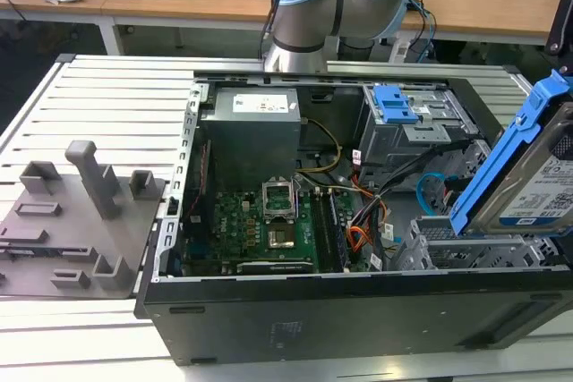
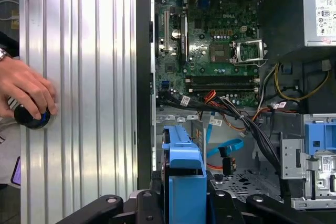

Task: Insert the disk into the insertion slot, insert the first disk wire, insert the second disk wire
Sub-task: 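Insert the disk into the insertion slot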

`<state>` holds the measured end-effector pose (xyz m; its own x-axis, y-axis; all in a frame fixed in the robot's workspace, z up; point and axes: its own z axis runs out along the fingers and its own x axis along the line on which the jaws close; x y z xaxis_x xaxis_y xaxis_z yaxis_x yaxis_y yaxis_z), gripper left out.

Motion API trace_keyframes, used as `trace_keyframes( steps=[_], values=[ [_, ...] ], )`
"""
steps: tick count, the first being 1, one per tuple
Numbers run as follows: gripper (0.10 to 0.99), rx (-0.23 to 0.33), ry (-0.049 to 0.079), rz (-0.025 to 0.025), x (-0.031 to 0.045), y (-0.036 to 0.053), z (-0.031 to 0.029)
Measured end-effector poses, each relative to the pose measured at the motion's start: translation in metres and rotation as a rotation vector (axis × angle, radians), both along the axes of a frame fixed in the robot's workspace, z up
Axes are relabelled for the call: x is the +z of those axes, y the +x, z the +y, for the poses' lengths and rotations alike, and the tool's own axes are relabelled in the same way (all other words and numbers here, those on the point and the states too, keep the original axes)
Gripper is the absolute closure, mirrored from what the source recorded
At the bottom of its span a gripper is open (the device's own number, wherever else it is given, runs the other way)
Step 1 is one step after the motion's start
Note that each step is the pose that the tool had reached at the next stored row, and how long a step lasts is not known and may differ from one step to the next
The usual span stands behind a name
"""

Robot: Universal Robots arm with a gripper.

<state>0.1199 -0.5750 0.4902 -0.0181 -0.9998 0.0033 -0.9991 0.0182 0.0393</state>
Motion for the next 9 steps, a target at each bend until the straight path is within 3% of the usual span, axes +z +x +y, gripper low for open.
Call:
trace_keyframes(
  steps=[9],
  values=[
    [0.722,0.000,0.000,0.0001,-0.0067,0.0000,0.0000]
  ],
)
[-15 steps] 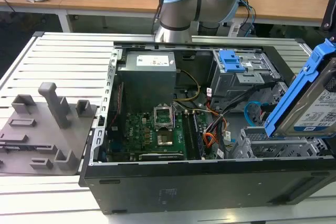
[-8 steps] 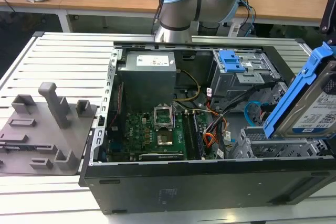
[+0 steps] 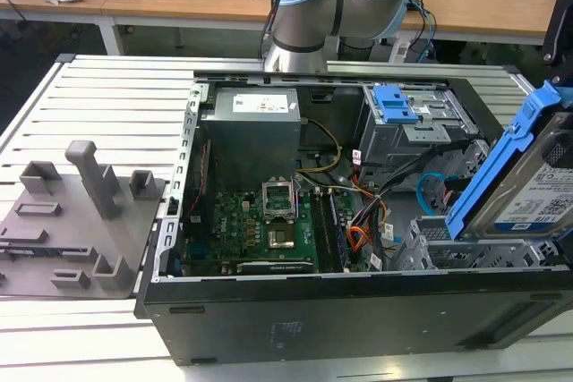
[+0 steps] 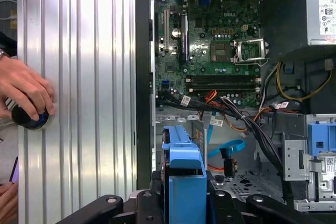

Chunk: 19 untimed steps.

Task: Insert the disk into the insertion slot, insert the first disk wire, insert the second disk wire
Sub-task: 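Insert the disk into the insertion slot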

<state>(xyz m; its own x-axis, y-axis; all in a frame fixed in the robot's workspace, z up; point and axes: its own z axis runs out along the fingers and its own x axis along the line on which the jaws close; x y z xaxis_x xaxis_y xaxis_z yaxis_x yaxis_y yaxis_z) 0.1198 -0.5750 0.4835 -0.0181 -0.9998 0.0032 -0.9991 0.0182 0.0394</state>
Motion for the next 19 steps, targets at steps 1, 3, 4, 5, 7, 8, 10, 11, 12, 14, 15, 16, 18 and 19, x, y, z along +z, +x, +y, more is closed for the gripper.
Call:
trace_keyframes(
  steps=[1,3,4,5,7,8,10,11,12,14,15,16,18,19],
  values=[
    [0.722,0.000,0.000,0.0000,-0.0009,0.0000,0.0000],
    [0.722,0.000,0.000,0.0000,-0.0028,0.0000,0.0000],
    [0.722,0.000,0.000,-0.0001,-0.0040,0.0000,0.0000],
    [0.722,0.000,0.000,0.0000,-0.0047,0.0000,0.0000],
    [0.722,0.000,0.000,-0.0001,-0.0059,0.0000,0.0000],
    [0.722,0.000,0.000,0.0000,-0.0063,0.0000,0.0000],
    [0.722,0.000,0.000,0.0000,-0.0081,0.0000,0.0000],
    [0.722,0.000,0.000,-0.0001,-0.0088,0.0000,0.0000],
    [0.722,0.000,0.000,-0.0001,-0.0097,0.0000,0.0000],
    [0.722,0.000,0.000,0.0000,-0.0109,0.0000,0.0000],
    [0.722,0.000,0.000,0.0000,-0.0111,0.0000,0.0000],
    [0.722,0.000,0.000,-0.0001,-0.0113,0.0000,0.0000],
    [0.722,0.000,0.000,0.0000,-0.0120,0.0000,0.0000],
    [0.722,0.000,0.000,-0.0001,-0.0124,0.0000,0.0000]
  ],
)
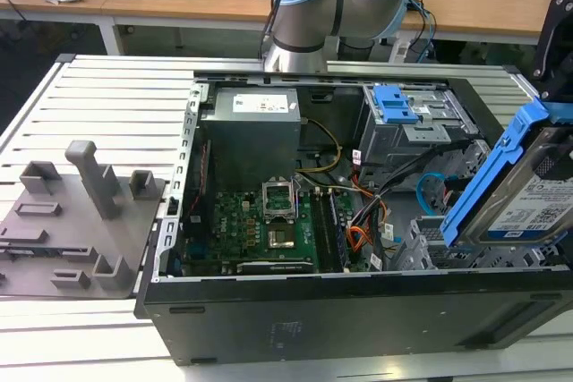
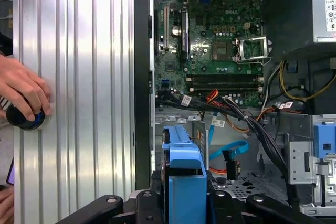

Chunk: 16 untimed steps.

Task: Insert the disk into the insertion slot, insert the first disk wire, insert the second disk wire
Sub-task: 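Insert the disk into the insertion slot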

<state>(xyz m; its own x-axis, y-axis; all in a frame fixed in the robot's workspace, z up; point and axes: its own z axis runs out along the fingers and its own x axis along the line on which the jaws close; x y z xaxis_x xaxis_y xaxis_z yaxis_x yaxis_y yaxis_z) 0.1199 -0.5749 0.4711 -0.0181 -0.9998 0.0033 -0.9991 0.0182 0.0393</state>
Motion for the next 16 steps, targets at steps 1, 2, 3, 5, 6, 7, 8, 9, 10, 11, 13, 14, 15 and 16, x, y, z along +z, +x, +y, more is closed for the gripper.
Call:
trace_keyframes(
  steps=[1,2,3,5,6,7,8,9,10,11,13,14,15,16],
  values=[
    [0.722,0.000,0.000,0.0000,-0.0004,0.0000,0.0000],
    [0.722,0.000,0.000,0.0000,-0.0006,0.0000,0.0000],
    [0.722,0.000,0.000,0.0000,-0.0010,0.0000,0.0000],
    [0.722,0.000,0.000,0.0000,-0.0016,0.0000,0.0000],
    [0.722,0.000,0.000,0.0000,-0.0023,0.0000,0.0000],
    [0.722,0.000,0.000,0.0000,-0.0028,0.0000,0.0000],
    [0.722,0.000,0.000,0.0000,-0.0036,0.0000,0.0000],
    [0.722,0.000,0.000,0.0000,-0.0048,0.0000,0.0000],
    [0.722,0.000,0.000,0.0001,-0.0057,0.0000,0.0003],
    [0.722,0.000,0.000,0.0000,-0.0059,0.0000,0.0029],
    [0.722,0.000,0.000,0.0000,-0.0066,0.0000,0.0108],
    [0.722,0.000,0.000,0.0000,-0.0069,0.0000,0.0127],
    [0.722,0.000,0.000,0.0000,-0.0073,0.0000,0.0145],
    [0.722,0.000,0.000,0.0000,-0.0080,0.0000,0.0167]
  ],
)
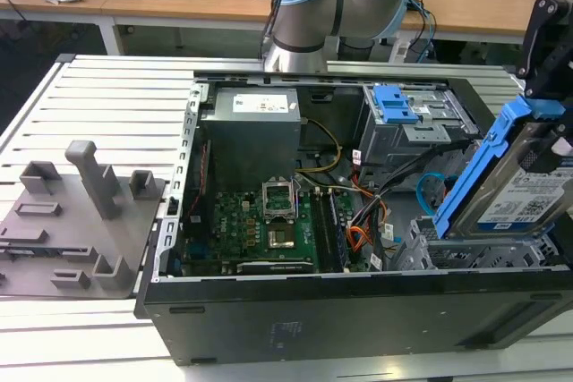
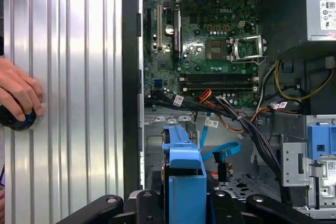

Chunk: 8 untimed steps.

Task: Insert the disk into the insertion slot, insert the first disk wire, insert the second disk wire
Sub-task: 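Insert the disk into the insertion slot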

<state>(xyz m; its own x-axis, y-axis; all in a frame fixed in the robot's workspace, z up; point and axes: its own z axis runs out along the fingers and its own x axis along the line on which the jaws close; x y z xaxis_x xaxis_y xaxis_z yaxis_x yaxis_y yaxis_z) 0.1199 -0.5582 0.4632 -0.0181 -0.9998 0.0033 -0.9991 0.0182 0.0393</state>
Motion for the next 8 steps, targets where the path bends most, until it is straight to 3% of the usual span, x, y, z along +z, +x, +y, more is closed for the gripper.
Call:
trace_keyframes(
  steps=[4,8],
  values=[
    [0.722,0.000,0.000,0.0000,-0.0074,0.0000,0.0093],
    [0.722,0.000,0.000,0.0000,-0.0176,0.0000,0.0098]
  ],
)
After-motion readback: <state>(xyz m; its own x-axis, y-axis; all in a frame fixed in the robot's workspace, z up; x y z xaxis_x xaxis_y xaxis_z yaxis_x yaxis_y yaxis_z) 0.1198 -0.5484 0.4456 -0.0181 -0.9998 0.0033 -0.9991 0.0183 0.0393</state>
